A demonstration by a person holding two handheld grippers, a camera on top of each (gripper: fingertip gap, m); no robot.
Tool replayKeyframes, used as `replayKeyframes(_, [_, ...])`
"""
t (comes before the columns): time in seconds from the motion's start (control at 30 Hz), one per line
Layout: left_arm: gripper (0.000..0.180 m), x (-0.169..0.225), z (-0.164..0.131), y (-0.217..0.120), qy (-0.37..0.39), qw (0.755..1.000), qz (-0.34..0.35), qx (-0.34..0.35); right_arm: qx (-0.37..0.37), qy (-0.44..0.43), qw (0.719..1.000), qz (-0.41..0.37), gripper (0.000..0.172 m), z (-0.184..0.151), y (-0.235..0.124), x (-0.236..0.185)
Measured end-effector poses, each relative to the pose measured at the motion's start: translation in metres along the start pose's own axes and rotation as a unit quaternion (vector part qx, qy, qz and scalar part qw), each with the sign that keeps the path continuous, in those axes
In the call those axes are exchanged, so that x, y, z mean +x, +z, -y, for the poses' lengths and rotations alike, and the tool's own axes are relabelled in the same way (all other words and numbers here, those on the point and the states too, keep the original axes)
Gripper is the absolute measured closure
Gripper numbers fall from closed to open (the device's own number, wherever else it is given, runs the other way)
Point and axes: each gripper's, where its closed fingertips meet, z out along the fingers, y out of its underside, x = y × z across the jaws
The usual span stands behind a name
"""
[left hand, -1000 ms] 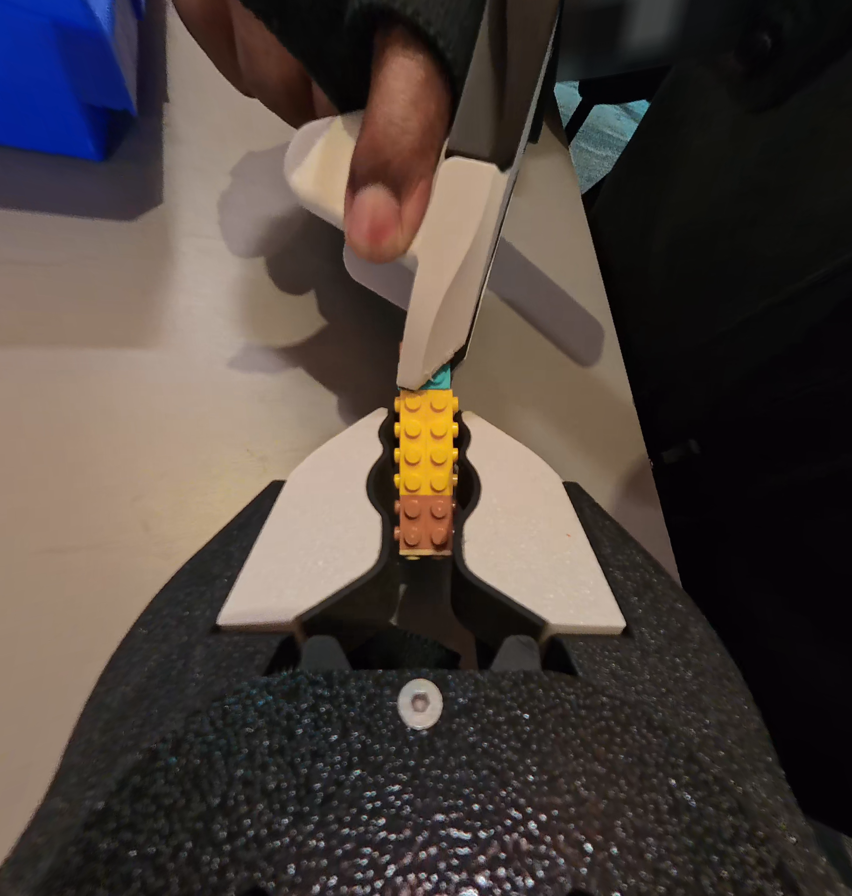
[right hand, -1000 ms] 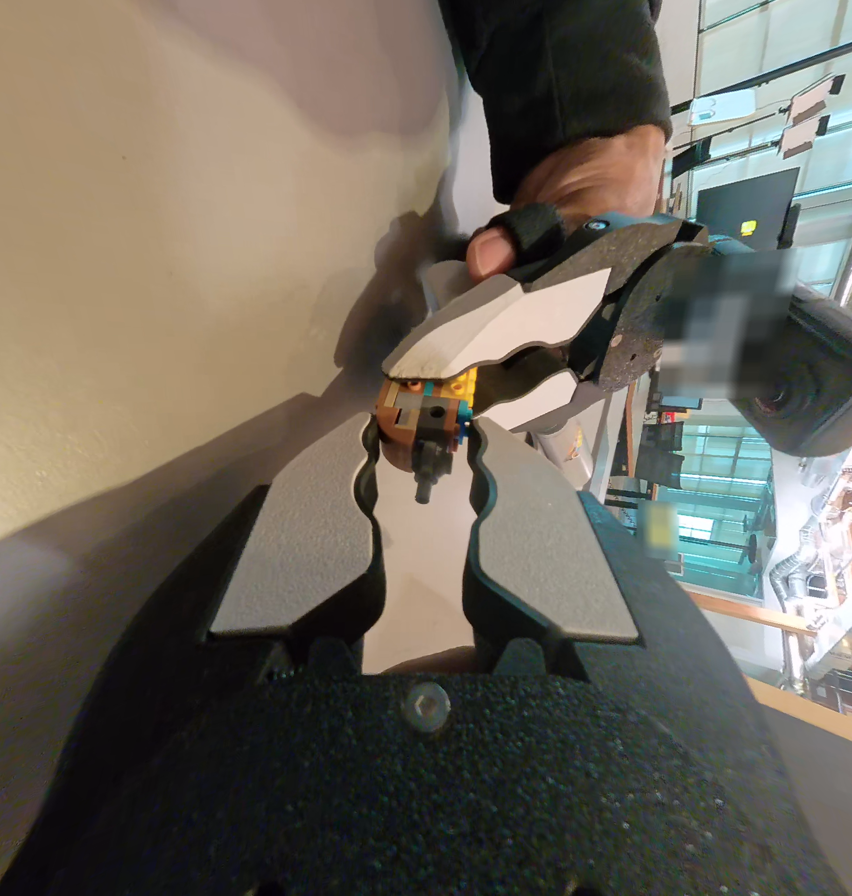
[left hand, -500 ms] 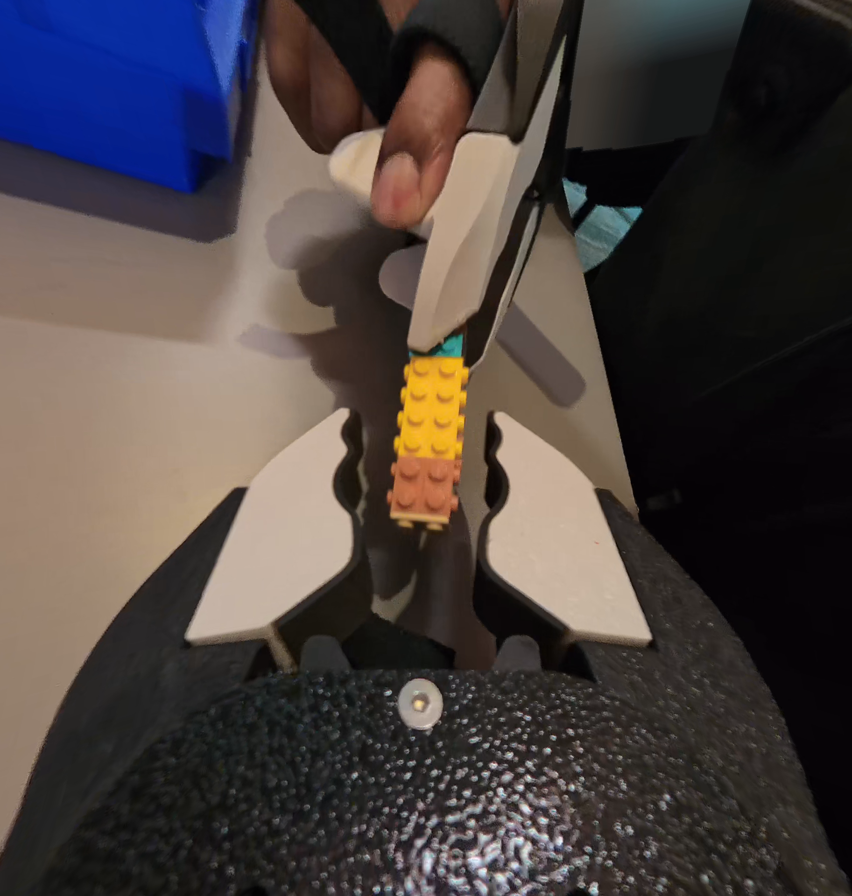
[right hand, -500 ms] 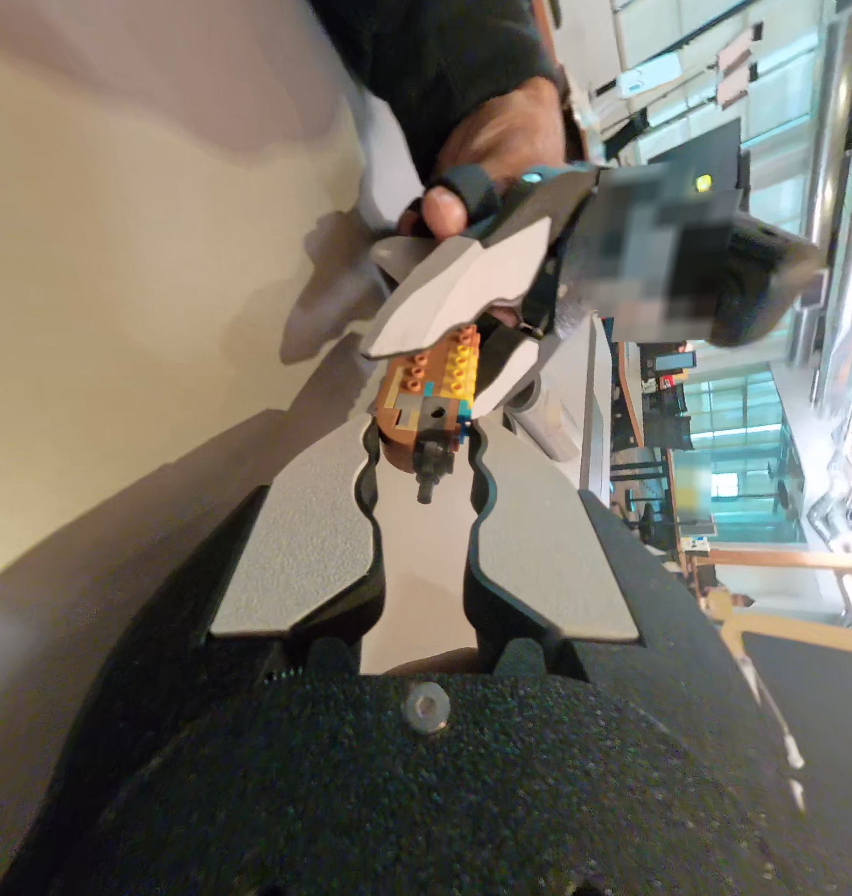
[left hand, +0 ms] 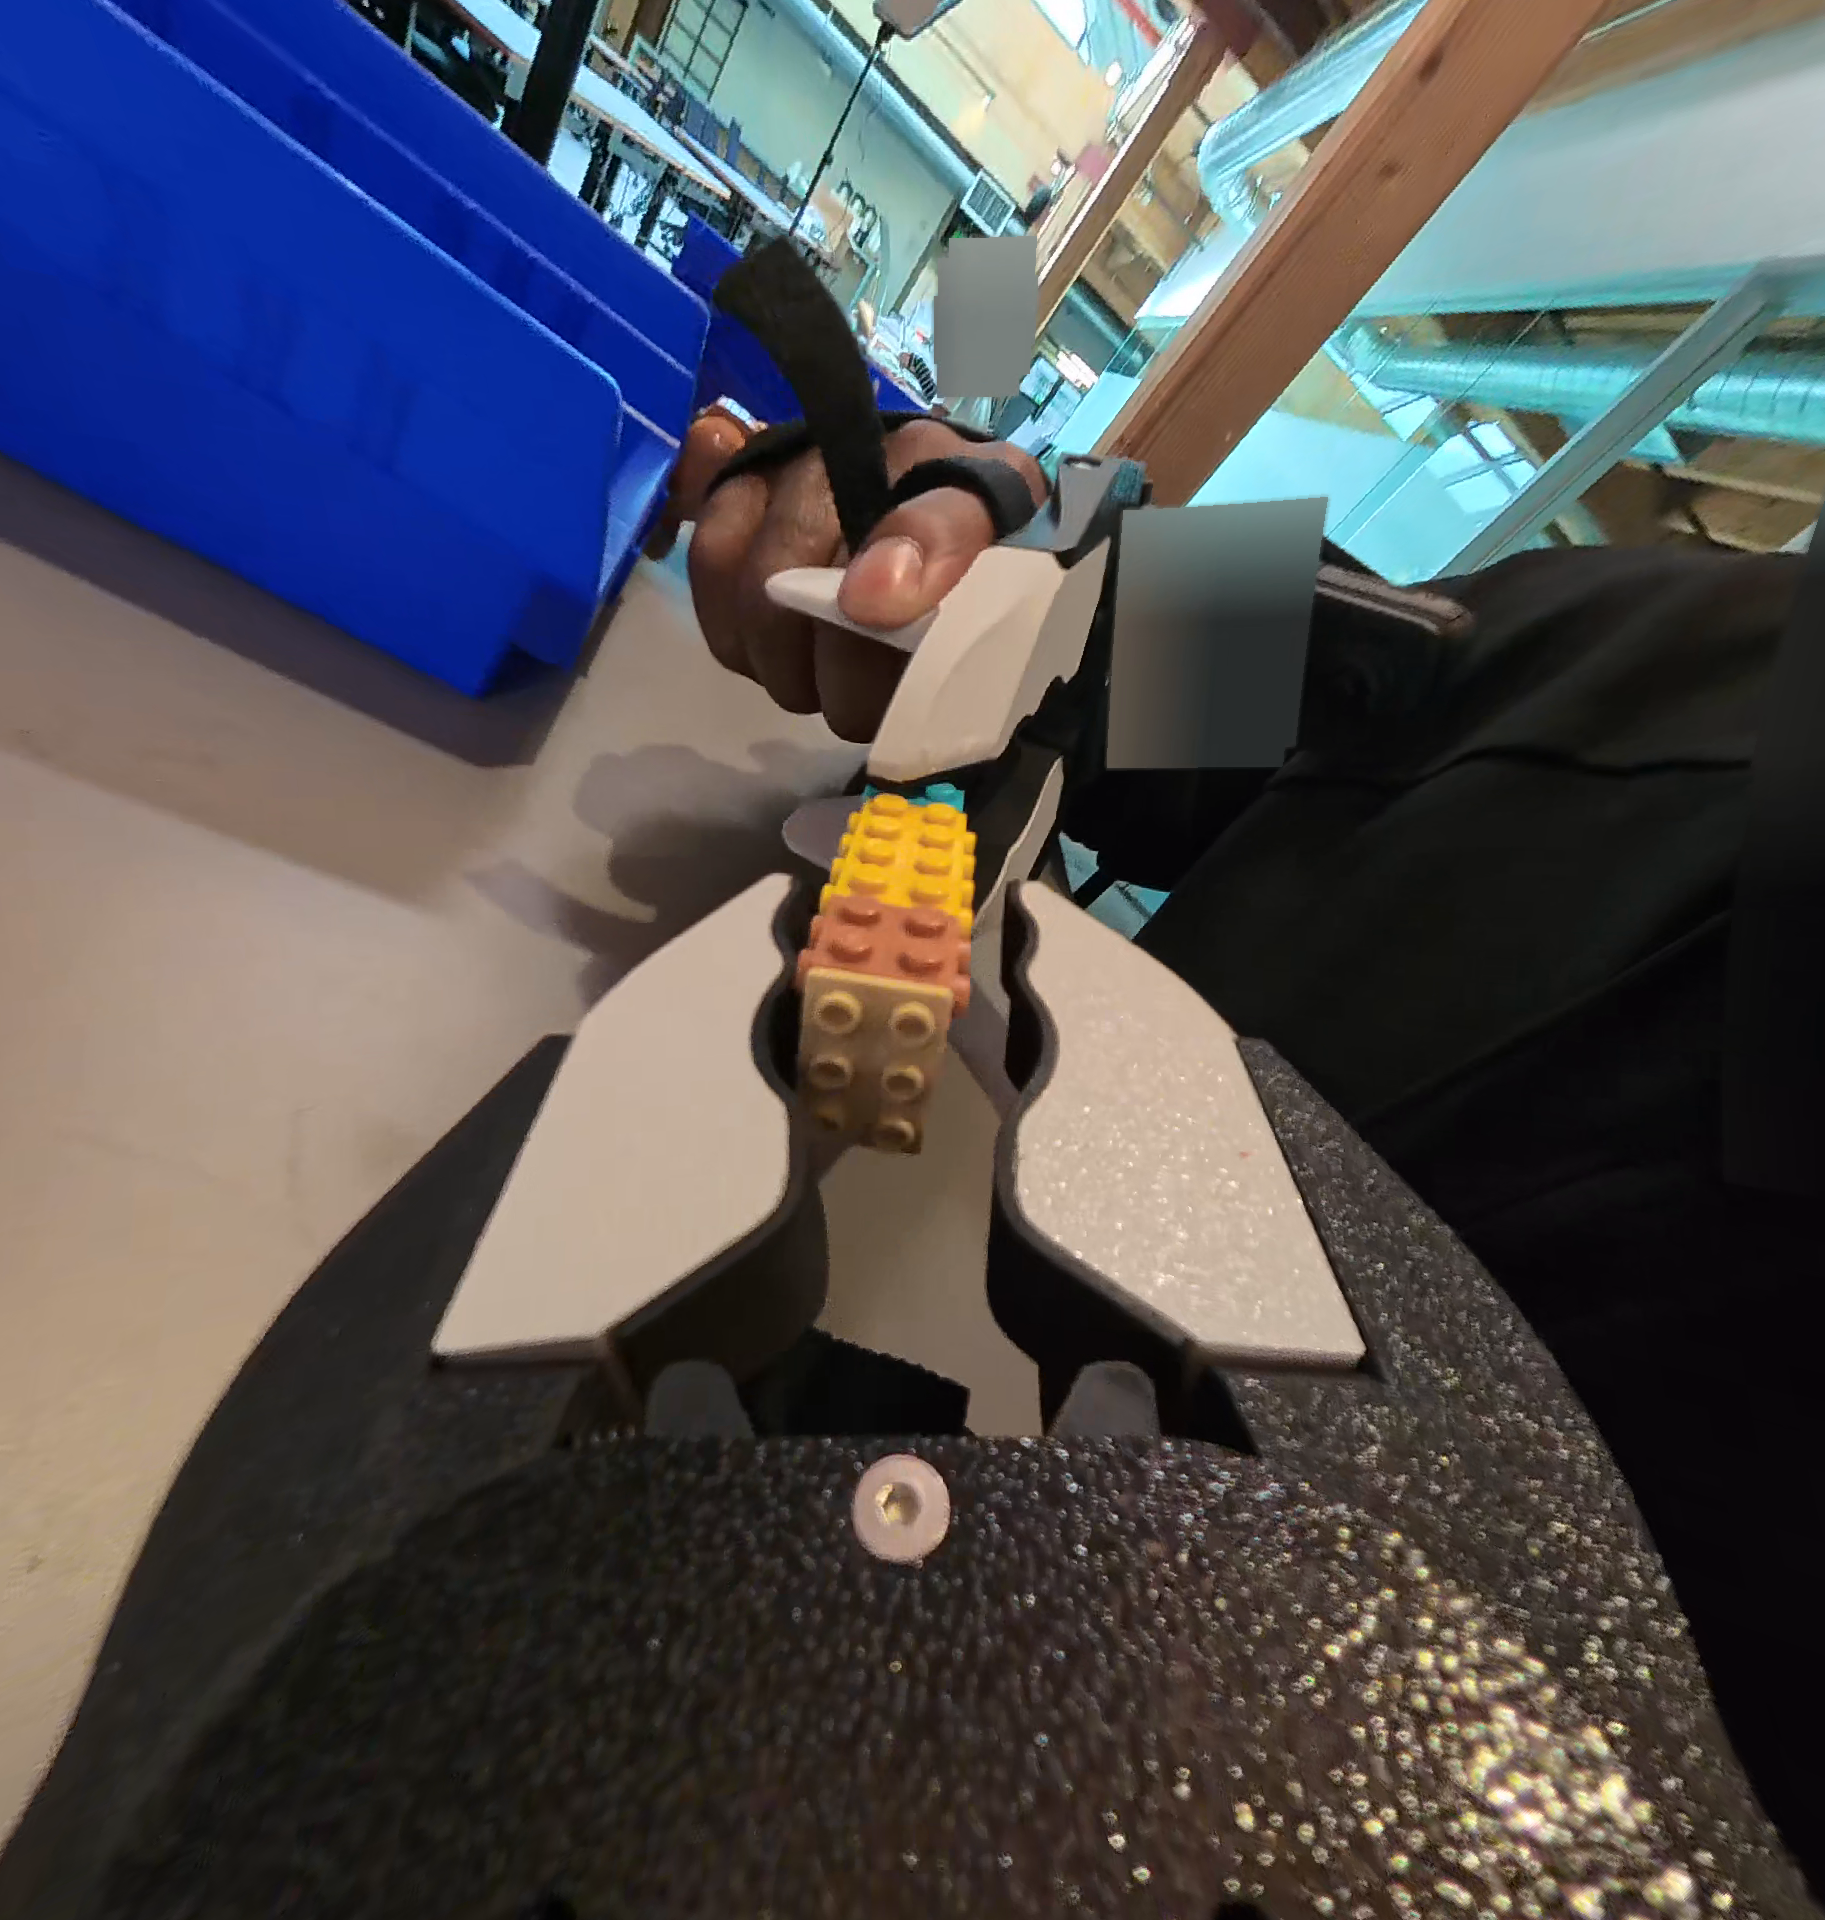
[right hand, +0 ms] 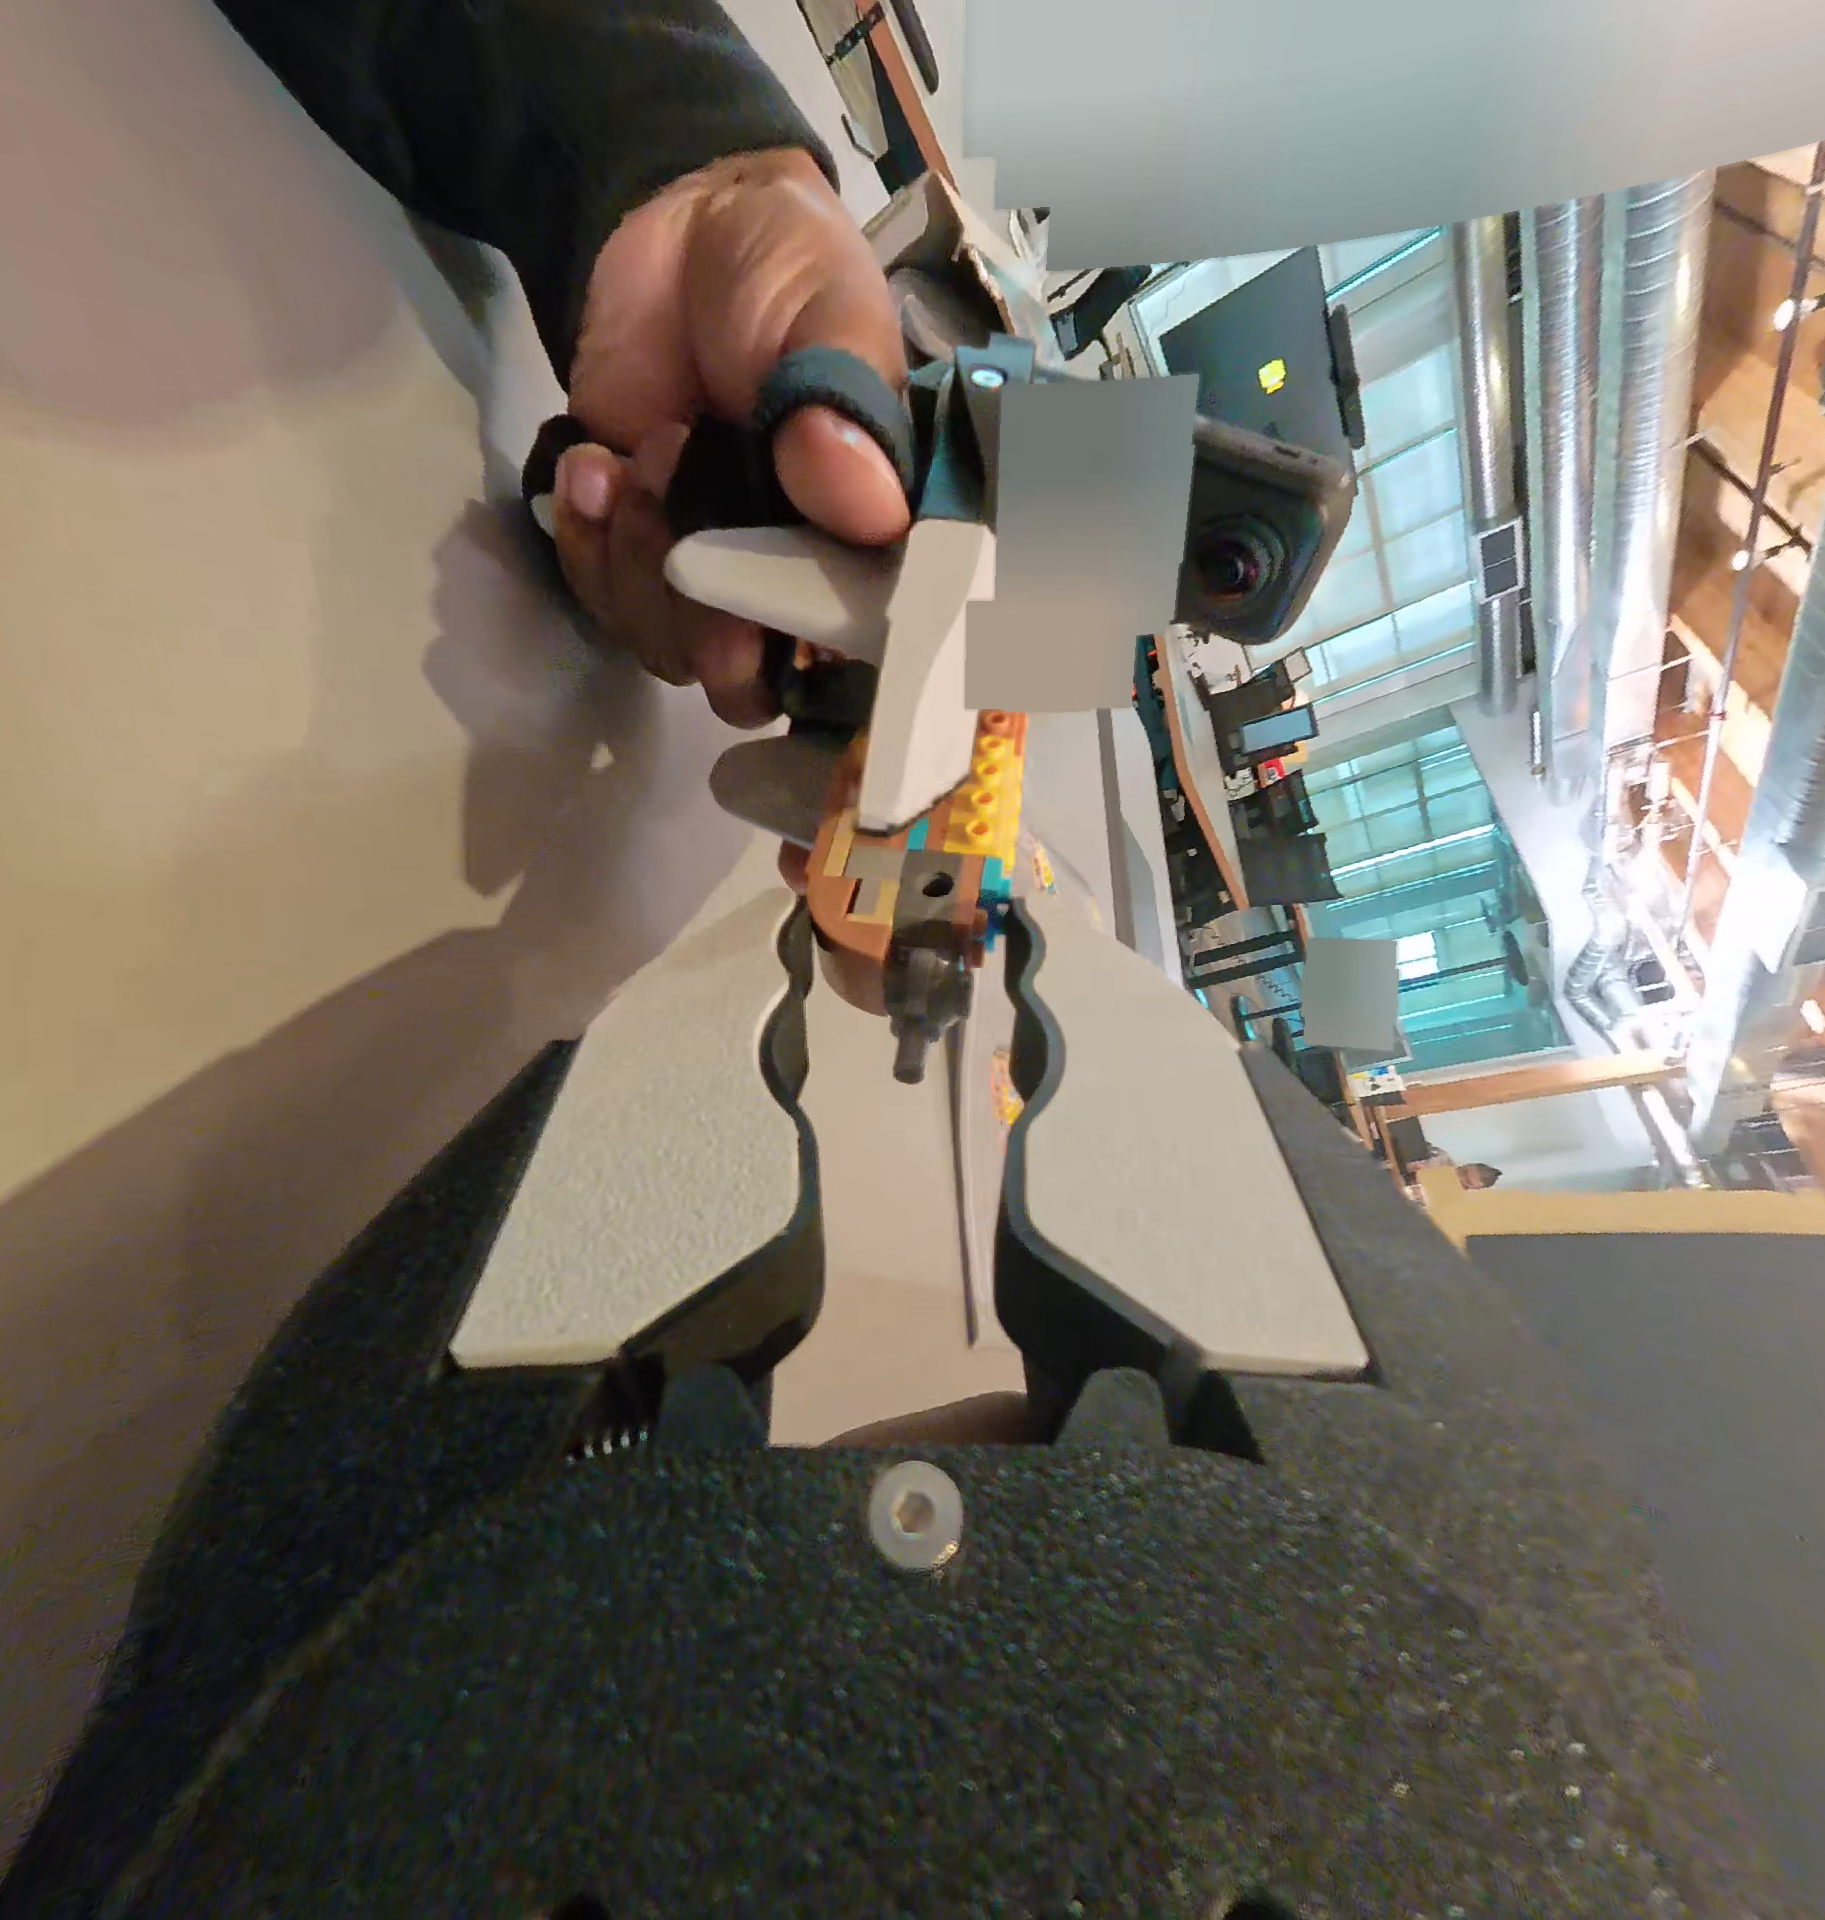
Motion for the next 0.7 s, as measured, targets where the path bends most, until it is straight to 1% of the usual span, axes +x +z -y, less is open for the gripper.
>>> replayKeyframes(0.1, [0.156,0.001,0.001,-0.001,-0.001,1.0,-0.004,0.009,-0.004,-0.029,1.0,-0.011,0.137,0.002,-0.001,0.001])
replayKeyframes(0.2, [0.158,0.002,0.002,-0.001,0.006,1.0,-0.004,0.012,-0.005,-0.047,0.999,-0.016,0.137,0.004,-0.001,0.001])
replayKeyframes(0.5, [0.16,0.005,0.002,-0.001,0.029,0.999,-0.004,0.014,-0.023,-0.094,0.995,-0.017,0.137,0.007,-0.003,0.002])
replayKeyframes(0.7, [0.16,0.01,0.0,-0.001,0.043,0.999,-0.018,0.009,-0.016,-0.097,0.995,-0.011,0.137,0.013,-0.004,0.001])
